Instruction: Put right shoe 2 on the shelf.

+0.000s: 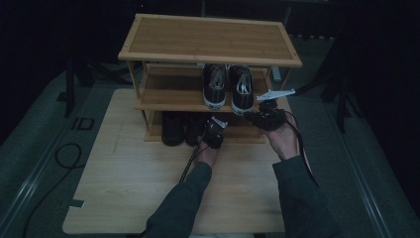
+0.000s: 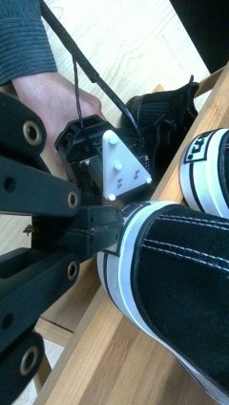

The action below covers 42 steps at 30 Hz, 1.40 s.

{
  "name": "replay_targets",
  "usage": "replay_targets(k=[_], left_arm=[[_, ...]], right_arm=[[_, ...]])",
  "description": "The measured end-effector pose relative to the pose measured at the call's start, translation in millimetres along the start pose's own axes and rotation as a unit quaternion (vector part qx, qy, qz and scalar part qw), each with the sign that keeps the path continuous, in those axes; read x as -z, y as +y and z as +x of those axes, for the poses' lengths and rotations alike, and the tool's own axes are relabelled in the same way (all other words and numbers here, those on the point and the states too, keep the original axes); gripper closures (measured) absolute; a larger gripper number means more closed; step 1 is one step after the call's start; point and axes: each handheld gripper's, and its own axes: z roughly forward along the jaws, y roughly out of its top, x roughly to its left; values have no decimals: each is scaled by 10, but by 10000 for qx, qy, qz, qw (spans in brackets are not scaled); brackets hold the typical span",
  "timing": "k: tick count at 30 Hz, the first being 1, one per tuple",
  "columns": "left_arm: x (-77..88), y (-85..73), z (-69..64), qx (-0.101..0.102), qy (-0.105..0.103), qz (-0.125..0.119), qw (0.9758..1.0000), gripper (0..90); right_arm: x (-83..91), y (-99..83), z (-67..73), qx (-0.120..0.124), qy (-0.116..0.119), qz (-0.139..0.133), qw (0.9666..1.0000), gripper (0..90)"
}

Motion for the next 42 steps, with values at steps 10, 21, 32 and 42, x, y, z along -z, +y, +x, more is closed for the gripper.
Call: replay_targets(k=[10,21,32,42], left_arm=[[1,2,-3,0,8,8,10000,900],[1,1,3,6,-9,7,10000,900],[3,2,5,-18,-9,26,10000,900],[0,1,0,16,1,-2,10000,900]], right_arm=[[-3,22,-18,13,67,-1,10000,900],[-118,104,69,83,162,18,9998,900],[-171,152,75,137,134,70,9998,900],[-200,173,79,120,113,72,9998,900]])
